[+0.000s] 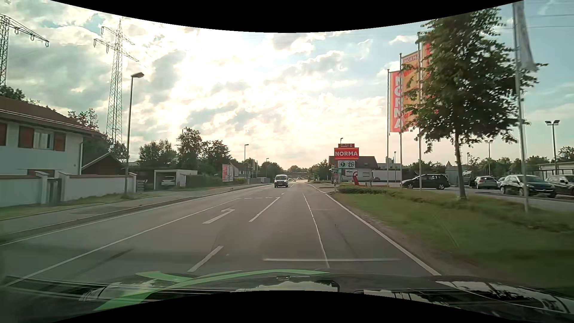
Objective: Follow the waypoints while adhering to traffic rules and regulations
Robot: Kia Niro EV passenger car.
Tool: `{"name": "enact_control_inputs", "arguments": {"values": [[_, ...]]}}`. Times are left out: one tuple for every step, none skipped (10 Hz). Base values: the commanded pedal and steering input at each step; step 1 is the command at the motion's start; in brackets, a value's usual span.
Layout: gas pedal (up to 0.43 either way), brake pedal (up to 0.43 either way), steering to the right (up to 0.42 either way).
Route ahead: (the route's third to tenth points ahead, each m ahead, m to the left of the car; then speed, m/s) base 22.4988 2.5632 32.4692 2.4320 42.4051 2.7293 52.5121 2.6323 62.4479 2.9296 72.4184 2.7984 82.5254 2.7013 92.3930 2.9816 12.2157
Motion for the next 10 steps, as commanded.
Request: {"name": "enact_control_inputs", "arguments": {"values": [[0.157,0.0,-0.004],[0.157,0.0,-0.004],[0.157,0.0,-0.003],[0.138,0.0,-0.003],[0.138,0.0,-0.002],[0.138,0.0,-0.002],[0.118,0.0,-0.002],[0.11,0.0,-0.002],[0.11,0.0,0.0],[0.118,0.0,0.002]]}}
